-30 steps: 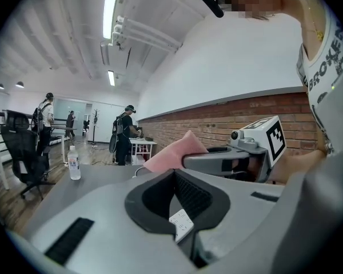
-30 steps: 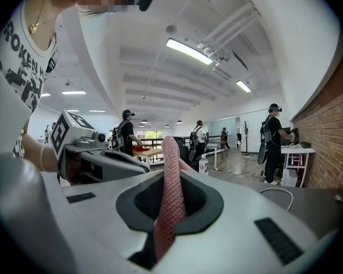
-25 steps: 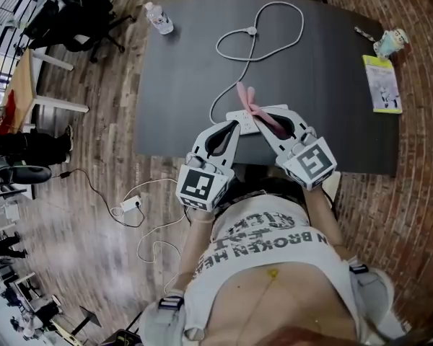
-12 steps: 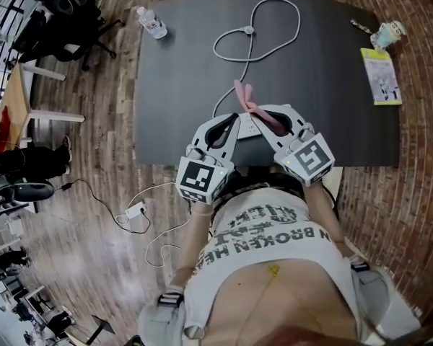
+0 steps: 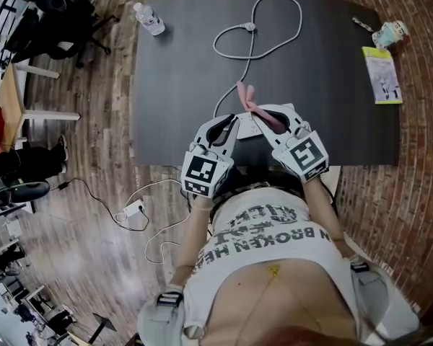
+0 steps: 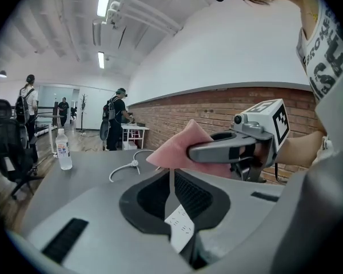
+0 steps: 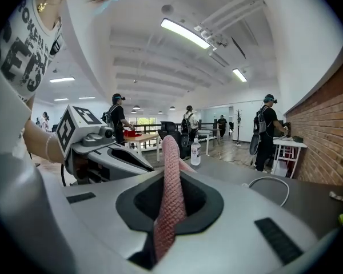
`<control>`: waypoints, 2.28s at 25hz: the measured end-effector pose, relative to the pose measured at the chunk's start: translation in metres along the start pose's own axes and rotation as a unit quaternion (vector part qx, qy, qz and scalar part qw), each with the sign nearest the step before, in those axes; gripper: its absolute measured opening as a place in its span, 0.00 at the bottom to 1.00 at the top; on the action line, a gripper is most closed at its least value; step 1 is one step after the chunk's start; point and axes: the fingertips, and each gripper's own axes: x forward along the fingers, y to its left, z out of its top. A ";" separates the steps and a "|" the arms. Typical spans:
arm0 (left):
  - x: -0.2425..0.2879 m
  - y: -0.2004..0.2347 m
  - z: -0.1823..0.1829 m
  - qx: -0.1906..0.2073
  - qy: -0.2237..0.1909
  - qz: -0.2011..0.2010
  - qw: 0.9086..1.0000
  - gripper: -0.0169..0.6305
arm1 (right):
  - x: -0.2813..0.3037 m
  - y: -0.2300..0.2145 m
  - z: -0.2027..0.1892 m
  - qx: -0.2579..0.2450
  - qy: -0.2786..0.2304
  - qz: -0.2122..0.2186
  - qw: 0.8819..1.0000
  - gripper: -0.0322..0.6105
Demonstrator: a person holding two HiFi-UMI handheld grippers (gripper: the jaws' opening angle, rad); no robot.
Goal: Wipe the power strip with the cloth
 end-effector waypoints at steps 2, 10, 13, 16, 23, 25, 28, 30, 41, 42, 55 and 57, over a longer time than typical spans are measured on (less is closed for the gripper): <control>0.002 0.003 -0.015 -0.003 0.018 0.000 1.000 0.04 | 0.005 0.001 -0.009 0.001 0.011 -0.001 1.000 0.08; 0.015 0.012 -0.083 -0.037 0.094 -0.021 0.995 0.15 | 0.024 0.005 -0.036 0.009 0.045 0.000 0.999 0.08; 0.022 0.011 -0.110 -0.038 0.130 -0.038 0.990 0.20 | 0.030 0.005 -0.048 0.013 0.057 -0.003 0.998 0.08; 0.028 0.011 -0.137 -0.030 0.175 -0.051 0.983 0.27 | 0.036 0.007 -0.060 0.015 0.072 -0.006 0.997 0.08; 0.047 0.000 -0.199 0.040 0.272 -0.086 0.958 0.41 | 0.044 0.009 -0.095 0.004 0.115 0.005 0.993 0.08; 0.052 0.003 -0.209 0.049 0.291 -0.083 0.952 0.42 | 0.049 0.011 -0.105 -0.008 0.133 0.014 0.991 0.08; 0.056 0.003 -0.221 0.046 0.312 -0.088 0.945 0.44 | 0.057 0.015 -0.118 -0.033 0.160 0.036 0.986 0.08; 0.059 0.001 -0.224 0.053 0.320 -0.092 0.941 0.45 | 0.063 0.016 -0.125 -0.048 0.175 0.050 0.982 0.08; 0.063 0.001 -0.233 0.099 0.350 -0.103 0.926 0.45 | 0.092 0.034 -0.173 -0.089 0.251 0.131 0.955 0.08; 0.063 0.001 -0.234 0.098 0.350 -0.104 0.926 0.45 | 0.093 0.036 -0.177 -0.093 0.258 0.136 0.952 0.08; 0.062 0.000 -0.235 0.092 0.353 -0.115 0.924 0.45 | 0.106 0.047 -0.200 -0.107 0.293 0.158 0.937 0.08; 0.062 0.000 -0.234 0.091 0.353 -0.115 0.924 0.45 | 0.105 0.046 -0.199 -0.103 0.290 0.156 0.939 0.08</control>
